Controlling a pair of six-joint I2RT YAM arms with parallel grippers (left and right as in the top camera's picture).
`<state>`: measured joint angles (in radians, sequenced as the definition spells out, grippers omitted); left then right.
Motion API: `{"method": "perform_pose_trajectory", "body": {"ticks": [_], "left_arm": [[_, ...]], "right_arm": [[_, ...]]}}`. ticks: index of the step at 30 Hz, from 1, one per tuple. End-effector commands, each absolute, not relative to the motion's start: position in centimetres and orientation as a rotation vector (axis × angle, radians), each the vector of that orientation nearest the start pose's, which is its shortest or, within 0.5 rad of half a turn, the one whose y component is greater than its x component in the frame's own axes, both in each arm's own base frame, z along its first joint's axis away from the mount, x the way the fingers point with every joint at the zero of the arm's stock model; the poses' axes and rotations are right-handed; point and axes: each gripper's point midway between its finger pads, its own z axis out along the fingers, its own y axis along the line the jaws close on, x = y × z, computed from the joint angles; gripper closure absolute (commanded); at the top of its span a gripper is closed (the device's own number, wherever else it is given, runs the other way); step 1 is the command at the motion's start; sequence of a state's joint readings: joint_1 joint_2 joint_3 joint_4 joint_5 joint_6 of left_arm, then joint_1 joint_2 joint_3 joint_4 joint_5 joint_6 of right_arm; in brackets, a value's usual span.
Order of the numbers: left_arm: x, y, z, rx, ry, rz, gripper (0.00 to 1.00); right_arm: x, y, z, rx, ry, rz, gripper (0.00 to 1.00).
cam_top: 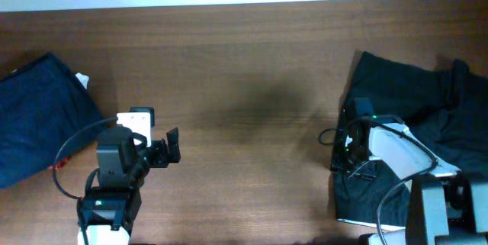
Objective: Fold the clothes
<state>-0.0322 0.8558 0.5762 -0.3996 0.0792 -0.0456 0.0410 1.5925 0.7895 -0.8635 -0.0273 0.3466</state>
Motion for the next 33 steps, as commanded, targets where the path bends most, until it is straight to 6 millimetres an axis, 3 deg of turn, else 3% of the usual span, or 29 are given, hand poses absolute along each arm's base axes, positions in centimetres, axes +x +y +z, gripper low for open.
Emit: {"method": "perform_pose_trajectory", "body": {"ticks": [1, 2, 5, 8, 11, 14, 15, 16, 18, 20, 22, 25, 26, 27, 30, 33], "left_arm": [[29.3, -2.5, 15.9, 0.051, 2.225, -0.137, 0.01], [29.3, -2.5, 15.9, 0.051, 2.225, -0.137, 0.01], [29.5, -2.5, 16.0, 0.052, 2.217, -0.136, 0.01], [29.7, -2.5, 16.3, 0.052, 2.203, -0.136, 0.01], [30.0, -2.5, 16.7, 0.053, 2.183, -0.136, 0.01], [30.3, -2.5, 17.2, 0.054, 2.160, -0.135, 0.01], [30.4, -2.5, 17.3, 0.054, 2.152, -0.135, 0.01], [30.5, -2.5, 17.6, 0.055, 2.141, -0.135, 0.01], [30.8, -2.5, 17.9, 0.056, 2.125, -0.135, 0.01], [31.0, -2.6, 17.8, 0.056, 2.125, -0.137, 0.01], [31.0, -2.8, 17.6, 0.065, 2.131, -0.153, 0.01], [31.1, -2.9, 17.6, 0.069, 2.131, -0.159, 0.01], [31.2, -2.9, 17.8, 0.069, 2.123, -0.160, 0.01], [31.3, -3.6, 18.1, 0.093, 2.105, -0.201, 0.01], [31.4, -5.4, 18.9, 0.159, 2.066, -0.306, 0.01], [31.4, -6.7, 18.5, 0.195, 2.076, -0.397, 0.01]], "right_arm": [[21.8, 1.7, -0.9, 0.507, 3.207, 0.034, 0.60], [21.8, 1.8, -1.0, 0.506, 3.206, 0.041, 0.64], [22.2, 2.8, -1.3, 0.480, 3.193, 0.107, 0.91], [23.6, 5.1, -1.3, 0.373, 3.148, 0.225, 0.96], [27.1, 10.2, -0.4, 0.187, 2.996, 0.480, 0.96], [31.2, 16.9, 2.8, -0.065, 2.722, 0.791, 0.96], [32.5, 19.6, 4.6, -0.169, 2.592, 0.880, 0.91], [34.0, 22.2, 6.9, -0.272, 2.435, 0.927, 0.69], [35.5, 24.8, 10.0, -0.361, 2.248, 0.952, 0.40], [36.5, 25.8, 11.9, -0.381, 2.152, 0.939, 0.01], [37.3, 24.5, 11.3, -0.326, 2.201, 0.878, 0.01], [37.4, 18.9, 8.6, -0.195, 2.392, 0.671, 0.01], [37.2, 16.3, 8.0, -0.122, 2.463, 0.582, 0.01], [36.4, 12.5, 7.5, -0.025, 2.551, 0.451, 0.01], [34.4, 6.4, 8.1, 0.178, 2.661, 0.317, 0.01], [31.7, 0.2, 8.9, 0.444, 2.709, 0.249, 0.01]]}}
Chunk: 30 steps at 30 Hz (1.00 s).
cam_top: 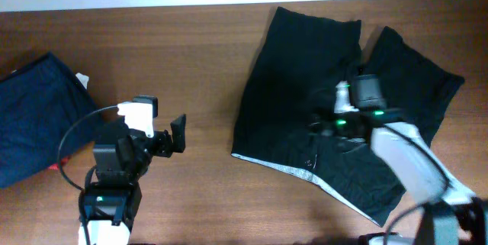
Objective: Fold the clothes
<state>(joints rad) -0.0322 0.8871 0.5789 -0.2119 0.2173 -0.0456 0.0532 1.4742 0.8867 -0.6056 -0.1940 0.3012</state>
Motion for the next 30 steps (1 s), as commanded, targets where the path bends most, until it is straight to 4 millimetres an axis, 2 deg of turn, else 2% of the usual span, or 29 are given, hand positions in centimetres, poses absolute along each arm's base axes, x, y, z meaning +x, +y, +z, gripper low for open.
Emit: {"method": "perform_pose_trajectory", "body": {"ticks": [1, 4, 5, 8, 12, 18, 20, 21, 24, 26, 27, 28, 29, 30], "left_arm": [[31.5, -7.0, 18.1, 0.189, 2.089, -0.435, 0.01], [31.9, -7.9, 16.4, 0.154, 2.148, -0.525, 0.01], [32.1, -8.2, 15.8, 0.144, 2.165, -0.543, 0.01], [32.5, -11.1, 13.2, 0.148, 2.240, -0.677, 0.01], [32.7, -14.7, 9.7, 0.170, 2.327, -0.768, 0.01], [32.3, -18.9, 4.4, 0.287, 2.407, -0.818, 0.02], [31.6, -20.0, 2.6, 0.293, 2.455, -0.840, 0.11], [31.2, -20.4, 2.0, 0.300, 2.473, -0.848, 0.11], [29.9, -21.7, 0.9, 0.350, 2.512, -0.863, 0.31], [29.5, -22.5, 1.0, 0.383, 2.504, -0.874, 0.61], [29.4, -22.8, 1.0, 0.392, 2.498, -0.876, 0.70], [29.4, -22.8, 1.1, 0.395, 2.496, -0.877, 0.88], [29.4, -22.8, 1.0, 0.393, 2.497, -0.872, 0.99], [29.5, -22.5, 0.9, 0.382, 2.505, -0.855, 0.99]], "right_arm": [[30.9, -1.2, 9.0, 0.510, 2.715, 0.235, 0.01], [27.7, -5.5, 8.4, 0.810, 2.744, 0.214, 0.01], [26.8, -6.2, 8.2, 0.878, 2.752, 0.210, 0.01], [24.1, -8.6, 7.8, 1.082, 2.759, 0.201, 0.01], [23.0, -9.2, 7.7, 1.156, 2.763, 0.201, 0.01], [22.9, -9.2, 7.7, 1.158, 2.763, 0.201, 0.01], [22.9, -9.2, 7.7, 1.160, 2.765, 0.202, 0.01], [22.9, -9.2, 7.7, 1.160, 2.765, 0.202, 0.01], [22.9, -9.2, 7.6, 1.160, 2.765, 0.202, 0.01], [22.9, -9.2, 7.6, 1.160, 2.764, 0.202, 0.01], [22.9, -9.2, 7.6, 1.159, 2.764, 0.202, 0.01], [22.9, -9.2, 7.6, 1.160, 2.764, 0.202, 0.01], [22.9, -9.3, 7.6, 1.159, 2.764, 0.201, 0.01], [22.9, -9.3, 7.6, 1.159, 2.764, 0.201, 0.01]]}}
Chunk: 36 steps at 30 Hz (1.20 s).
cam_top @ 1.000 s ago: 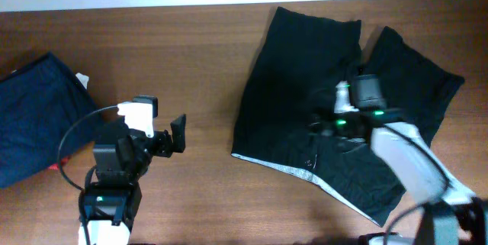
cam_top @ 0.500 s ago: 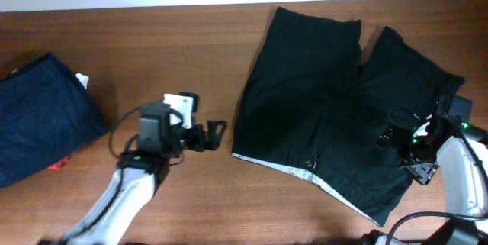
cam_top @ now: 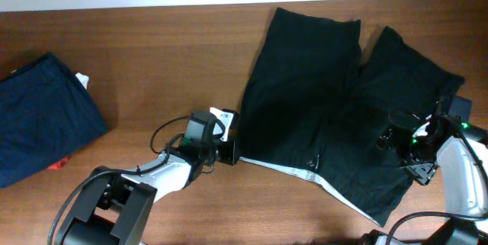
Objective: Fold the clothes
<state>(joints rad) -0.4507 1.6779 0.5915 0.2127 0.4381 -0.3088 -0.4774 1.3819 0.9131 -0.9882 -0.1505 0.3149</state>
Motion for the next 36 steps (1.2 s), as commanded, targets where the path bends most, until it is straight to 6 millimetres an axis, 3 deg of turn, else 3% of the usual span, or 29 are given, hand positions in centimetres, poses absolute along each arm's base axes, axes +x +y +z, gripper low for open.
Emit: {"method": "perform_pose_trajectory", "body": {"ticks": [1, 4, 6, 11, 12, 13, 14, 15, 17, 19, 21, 24, 27, 32, 36], "left_arm": [[29.7, -22.2, 0.7, 0.372, 2.511, -0.829, 0.99], [31.9, -19.6, 0.3, 0.274, 2.500, -0.631, 0.99], [35.1, -16.1, 1.5, 0.153, 2.450, -0.477, 0.99], [44.5, -7.6, 9.6, -0.123, 2.237, -0.377, 0.99], [45.7, -6.2, 11.1, -0.156, 2.206, -0.362, 0.91], [46.4, -5.2, 12.1, -0.176, 2.188, -0.352, 0.59], [47.2, -3.8, 13.3, -0.210, 2.175, -0.334, 0.05], [47.4, -2.3, 14.0, -0.249, 2.192, -0.317, 0.01], [45.9, -2.2, 13.2, -0.269, 2.313, -0.390, 0.01], [43.1, -4.3, 11.5, -0.257, 2.457, -0.537, 0.01], [38.3, -6.3, 8.9, -0.289, 2.675, -0.633, 0.01], [33.1, -8.0, 7.1, -0.311, 2.903, -0.645, 0.01], [29.8, -10.1, 5.8, -0.270, 3.027, -0.650, 0.01], [28.2, -13.9, 2.9, -0.110, 3.012, -0.660, 0.09], [27.3, -14.0, -0.1, -0.227, 3.002, -0.587, 0.11]], "right_arm": [[22.9, -9.3, 7.6, 1.159, 2.764, 0.199, 0.01], [22.6, -9.6, 7.5, 1.167, 2.770, 0.162, 0.01], [22.6, -9.6, 7.6, 1.173, 2.767, 0.163, 0.01], [22.9, -9.7, 7.6, 1.168, 2.760, 0.168, 0.01], [22.9, -9.7, 7.6, 1.166, 2.757, 0.168, 0.01], [22.9, -9.7, 7.6, 1.166, 2.756, 0.167, 0.01], [23.0, -9.8, 7.6, 1.164, 2.752, 0.166, 0.01], [23.1, -9.8, 7.6, 1.161, 2.748, 0.167, 0.01], [23.4, -9.7, 7.7, 1.155, 2.742, 0.177, 0.01], [23.6, -9.5, 7.7, 1.149, 2.736, 0.206, 0.01], [23.6, -9.4, 7.6, 1.151, 2.742, 0.215, 0.01], [23.6, -9.4, 7.3, 1.156, 2.749, 0.217, 0.01], [23.5, -9.3, 7.2, 1.160, 2.756, 0.219, 0.01], [23.3, -9.2, 7.1, 1.167, 2.768, 0.222, 0.01], [23.1, -9.1, 7.1, 1.170, 2.774, 0.222, 0.01]]}}
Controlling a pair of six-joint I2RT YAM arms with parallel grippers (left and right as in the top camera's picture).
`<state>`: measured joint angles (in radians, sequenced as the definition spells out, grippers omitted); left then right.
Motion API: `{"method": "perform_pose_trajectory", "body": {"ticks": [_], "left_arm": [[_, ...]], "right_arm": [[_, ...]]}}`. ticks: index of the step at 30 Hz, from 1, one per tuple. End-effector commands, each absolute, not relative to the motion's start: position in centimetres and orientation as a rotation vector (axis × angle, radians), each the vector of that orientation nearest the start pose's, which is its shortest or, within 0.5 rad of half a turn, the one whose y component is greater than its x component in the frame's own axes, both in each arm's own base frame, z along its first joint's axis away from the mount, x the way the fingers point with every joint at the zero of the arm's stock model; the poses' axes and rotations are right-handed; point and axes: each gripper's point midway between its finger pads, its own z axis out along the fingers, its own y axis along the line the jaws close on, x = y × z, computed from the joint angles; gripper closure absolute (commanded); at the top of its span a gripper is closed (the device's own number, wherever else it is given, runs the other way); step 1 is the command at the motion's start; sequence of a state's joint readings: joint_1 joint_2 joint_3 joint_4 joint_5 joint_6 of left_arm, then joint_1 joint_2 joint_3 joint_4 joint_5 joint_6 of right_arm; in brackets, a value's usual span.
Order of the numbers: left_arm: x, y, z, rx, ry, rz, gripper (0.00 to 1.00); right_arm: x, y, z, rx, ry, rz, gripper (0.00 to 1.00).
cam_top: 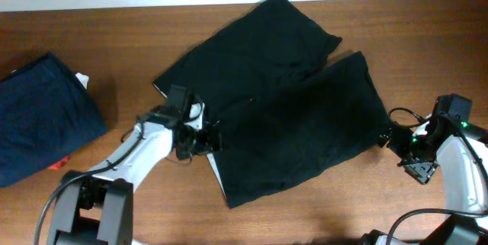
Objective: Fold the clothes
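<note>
A pair of black shorts [282,107] lies spread flat across the middle of the table, turned at a slant, with both legs pointing up and to the right. The waistband [216,175] is at the lower left and shows a strip of white lining. My left gripper [204,140] is at the waist edge, shut on the cloth there. My right gripper [387,138] sits right at the lower leg's hem on the right. Its fingers are too small and dark to show whether they are open or shut.
A folded navy garment [42,123] lies at the table's left edge, with a white tag [82,82] at its corner and something red [58,165] under its near side. Bare wood table [137,46] lies between it and the shorts.
The left gripper moved left and slightly up with the waistband. The shorts swung round and shifted left, so their legs now point up-right. The right arm stayed put, now at the hem's edge.
At first the shorts were bunched at the right by the right gripper, and the left arm was idle. Then they lay spread at centre-right under the right arm. Then the left gripper reached the waistband corner. Now the shorts lie turned and pulled left.
</note>
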<state>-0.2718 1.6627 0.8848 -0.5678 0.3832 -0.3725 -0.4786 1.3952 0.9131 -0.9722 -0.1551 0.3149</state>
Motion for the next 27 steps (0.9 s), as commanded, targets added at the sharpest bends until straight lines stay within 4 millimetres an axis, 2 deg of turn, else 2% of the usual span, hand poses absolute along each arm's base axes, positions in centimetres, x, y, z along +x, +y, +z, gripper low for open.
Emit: {"method": "perform_pose_trajectory", "body": {"ticks": [1, 3, 4, 6, 7, 8, 10, 12, 16, 17, 18, 19, 21, 22, 25, 27], "left_arm": [[27.3, -13.9, -0.5, -0.223, 2.991, -0.577, 0.11], [27.8, -14.0, -0.9, -0.210, 2.952, -0.583, 0.21], [28.4, -14.2, -0.9, -0.200, 2.920, -0.596, 0.33], [29.3, -14.4, -0.6, -0.192, 2.878, -0.611, 0.72], [29.7, -14.6, -0.4, -0.186, 2.857, -0.618, 0.88], [30.0, -14.6, -0.3, -0.182, 2.843, -0.621, 0.99], [30.9, -13.5, -0.3, -0.219, 2.817, -0.569, 0.99], [32.5, -11.2, 0.1, -0.298, 2.778, -0.506, 0.99], [37.4, -5.9, 3.1, -0.428, 2.634, -0.477, 0.99], [38.1, -4.9, 3.7, -0.457, 2.612, -0.479, 0.89], [38.4, -4.5, 4.2, -0.478, 2.603, -0.517, 0.50], [37.9, -4.8, 4.4, -0.492, 2.623, -0.582, 0.01], [35.6, -5.6, 3.8, -0.529, 2.713, -0.674, 0.01], [33.4, -5.8, 3.0, -0.577, 2.807, -0.680, 0.01], [29.0, -5.8, 2.1, -0.633, 2.987, -0.646, 0.01], [27.5, -5.5, 2.4, -0.663, 3.038, -0.612, 0.01]], "right_arm": [[23.1, -9.1, 7.1, 1.170, 2.773, 0.222, 0.01], [23.1, -9.1, 7.1, 1.170, 2.773, 0.222, 0.01], [23.1, -9.1, 7.1, 1.170, 2.774, 0.222, 0.01], [23.1, -9.1, 7.1, 1.170, 2.774, 0.222, 0.01], [23.1, -9.1, 7.1, 1.170, 2.774, 0.222, 0.01], [23.1, -9.1, 7.1, 1.170, 2.773, 0.221, 0.01], [23.0, -9.3, 7.0, 1.172, 2.775, 0.208, 0.01], [23.0, -9.3, 7.0, 1.172, 2.775, 0.205, 0.01], [23.1, -8.8, 7.1, 1.169, 2.778, 0.249, 0.01], [23.1, -8.4, 7.1, 1.165, 2.783, 0.275, 0.01], [22.9, -8.2, 7.0, 1.168, 2.790, 0.285, 0.01], [22.8, -8.1, 7.0, 1.161, 2.799, 0.294, 0.01], [22.4, -7.7, 6.7, 1.159, 2.817, 0.313, 0.01], [22.1, -7.4, 6.4, 1.159, 2.825, 0.326, 0.01], [21.6, -6.9, 5.9, 1.147, 2.848, 0.352, 0.01], [21.6, -6.9, 5.9, 1.147, 2.849, 0.352, 0.01]]}}
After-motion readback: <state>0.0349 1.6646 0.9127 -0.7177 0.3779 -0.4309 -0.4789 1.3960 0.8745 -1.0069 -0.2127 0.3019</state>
